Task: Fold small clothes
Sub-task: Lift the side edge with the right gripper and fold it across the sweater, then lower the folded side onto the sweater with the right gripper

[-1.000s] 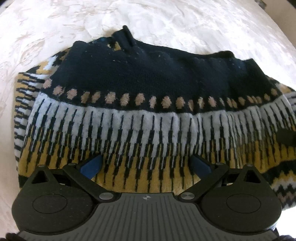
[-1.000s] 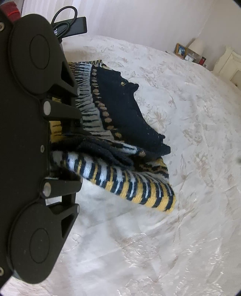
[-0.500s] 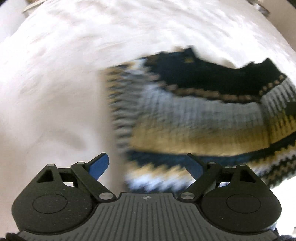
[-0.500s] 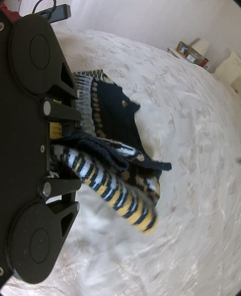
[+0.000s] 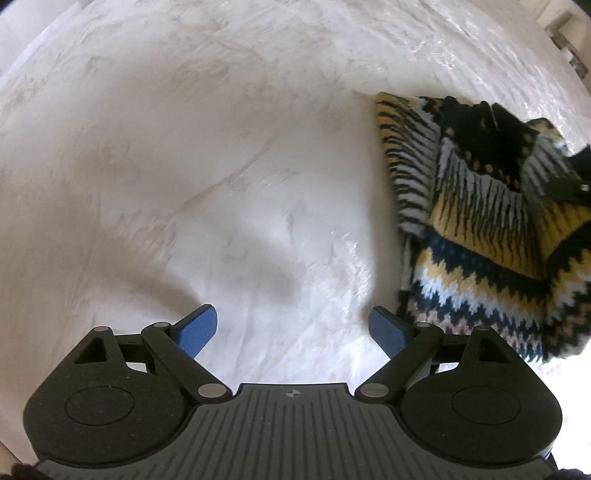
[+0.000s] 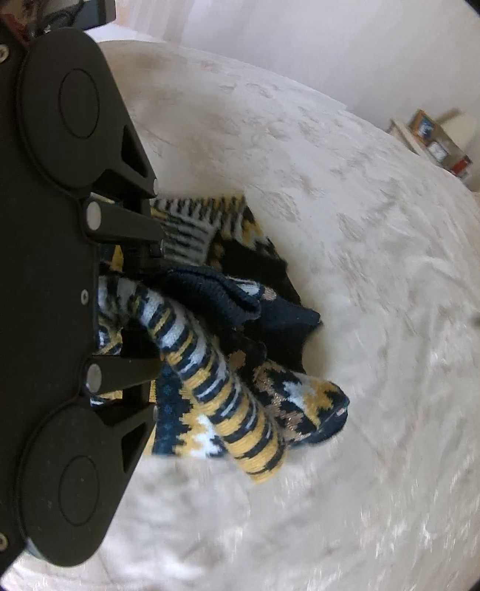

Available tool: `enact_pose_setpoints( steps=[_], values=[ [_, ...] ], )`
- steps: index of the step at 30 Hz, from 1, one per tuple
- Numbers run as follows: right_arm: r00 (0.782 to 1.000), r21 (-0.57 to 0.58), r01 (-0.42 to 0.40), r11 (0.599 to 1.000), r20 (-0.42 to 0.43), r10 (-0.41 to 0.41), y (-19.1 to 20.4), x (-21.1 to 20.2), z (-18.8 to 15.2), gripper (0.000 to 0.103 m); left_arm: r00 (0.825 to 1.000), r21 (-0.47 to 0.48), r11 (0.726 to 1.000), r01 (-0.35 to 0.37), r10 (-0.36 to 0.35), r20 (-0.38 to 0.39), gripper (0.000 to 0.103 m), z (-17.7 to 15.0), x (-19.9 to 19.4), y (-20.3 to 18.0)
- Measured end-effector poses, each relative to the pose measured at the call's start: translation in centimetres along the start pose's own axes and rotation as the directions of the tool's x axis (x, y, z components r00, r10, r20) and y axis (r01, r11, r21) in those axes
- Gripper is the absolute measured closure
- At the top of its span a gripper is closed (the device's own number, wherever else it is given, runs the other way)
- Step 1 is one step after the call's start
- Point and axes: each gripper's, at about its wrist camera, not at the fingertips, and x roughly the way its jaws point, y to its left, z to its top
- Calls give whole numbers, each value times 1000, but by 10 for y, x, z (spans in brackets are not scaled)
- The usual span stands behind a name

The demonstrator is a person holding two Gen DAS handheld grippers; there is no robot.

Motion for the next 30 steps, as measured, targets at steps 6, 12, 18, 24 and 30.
enact_pose_setpoints(
  steps=[6,12,18,24,30],
  values=[
    [996,-84,69,994,-57,-74,36,29,-3,69,1000,-9,1000,15,-15,-9,13,-6,2,3],
    [992,-152,82,985,-86,-96,60,44,-5,53,1000,-21,1000,20,-20,-12,13,-7,2,7],
    [997,-156,-75,985,-27,72,75,26,-4,52,1000,-15,1000,25,-25,-18,13,-2,4,6],
    [998,-204,-26,979,55,38,59,-3,-18,48,999,7,999,40,-40,-4,13,10,-1,6],
    [995,-413,95,906,65,-75,60,-13,-61,36,997,26,997,78,-78,7,13,31,-2,-6]
  ],
)
